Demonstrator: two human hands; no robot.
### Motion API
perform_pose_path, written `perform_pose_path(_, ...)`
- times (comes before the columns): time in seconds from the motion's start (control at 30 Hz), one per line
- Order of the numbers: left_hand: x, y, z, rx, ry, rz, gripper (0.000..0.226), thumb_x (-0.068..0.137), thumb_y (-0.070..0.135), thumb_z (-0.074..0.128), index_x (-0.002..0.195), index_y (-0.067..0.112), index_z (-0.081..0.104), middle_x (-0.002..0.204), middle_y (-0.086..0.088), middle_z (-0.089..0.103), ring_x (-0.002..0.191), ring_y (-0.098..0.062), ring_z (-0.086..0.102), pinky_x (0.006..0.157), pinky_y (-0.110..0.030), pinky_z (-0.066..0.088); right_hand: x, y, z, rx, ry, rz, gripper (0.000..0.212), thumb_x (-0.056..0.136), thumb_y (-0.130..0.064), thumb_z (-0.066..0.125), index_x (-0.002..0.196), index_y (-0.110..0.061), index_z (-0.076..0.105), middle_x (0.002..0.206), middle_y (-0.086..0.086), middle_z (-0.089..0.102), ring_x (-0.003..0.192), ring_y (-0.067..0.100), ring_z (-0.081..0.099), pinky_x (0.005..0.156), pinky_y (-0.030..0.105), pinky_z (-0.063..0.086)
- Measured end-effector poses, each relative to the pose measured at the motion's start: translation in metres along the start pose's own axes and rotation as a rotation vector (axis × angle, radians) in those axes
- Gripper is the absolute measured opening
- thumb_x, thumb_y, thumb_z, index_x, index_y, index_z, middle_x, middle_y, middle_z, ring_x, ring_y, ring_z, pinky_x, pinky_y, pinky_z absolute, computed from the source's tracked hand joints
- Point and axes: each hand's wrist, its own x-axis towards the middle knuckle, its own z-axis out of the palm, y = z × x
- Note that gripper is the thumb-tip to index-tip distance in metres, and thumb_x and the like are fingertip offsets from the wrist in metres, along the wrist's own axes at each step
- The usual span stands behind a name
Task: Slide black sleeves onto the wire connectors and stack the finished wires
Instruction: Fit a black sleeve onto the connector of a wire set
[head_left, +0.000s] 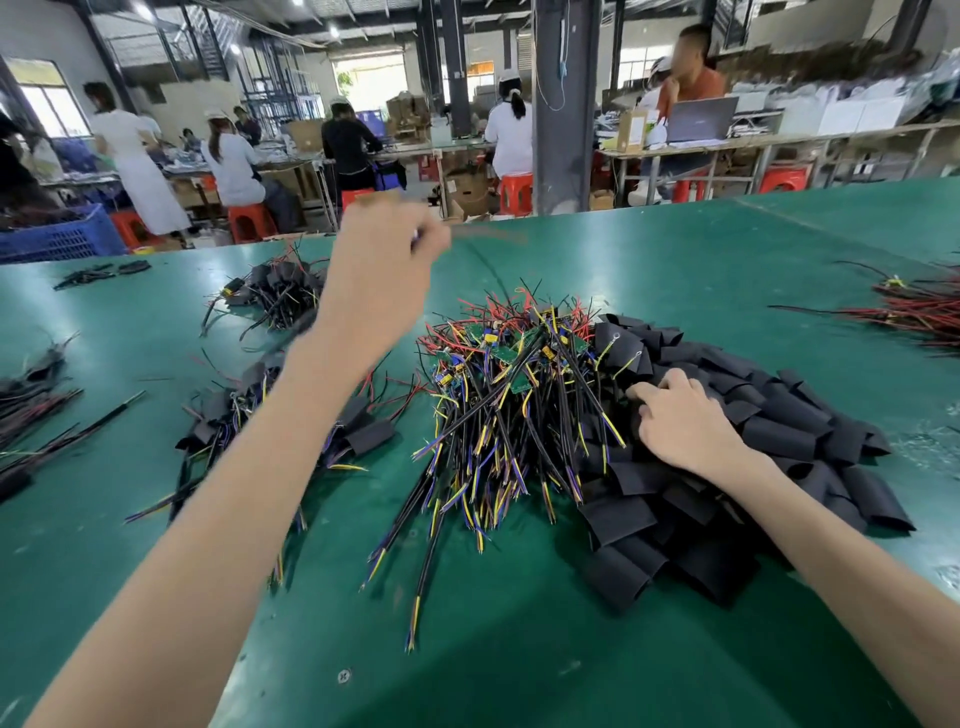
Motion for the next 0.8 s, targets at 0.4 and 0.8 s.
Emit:
perform_pose_path(0.4, -0.096, -0.017, 0.039, -0.228, 0.199, -0.103, 0.02, 0.094, 0.017, 0.051, 0.085, 0.004, 0.064, 0.079, -0.006, 0.059, 0.077, -0.023, 0.045, 0.073, -0.025, 0.03, 0.006, 0.01, -0.004, 0.041, -0.072, -0.06, 0.039, 0.088, -0.01, 0.048, 0.125, -0.017, 0.052, 0.114, 0.015, 0.045, 0.11, 0.034, 0.041, 0.093, 0.039, 0.039)
perform_pose_path(0.8, -0.117, -0.011, 0.048, -0.257, 0.17, -0.115, 0.031, 0.093, 0.023, 0.047, 0.081, 0.001, 0.064, 0.076, -0.008, 0.059, 0.075, -0.028, 0.048, 0.069, -0.03, 0.036, -0.004, -0.004, -0.023, 0.276, 0.384, -0.162, 0.011, 0.094, -0.01, 0.043, 0.093, -0.008, 0.033, 0.071, 0.021, 0.062, 0.067, 0.038, 0.06, 0.058, 0.039, 0.039)
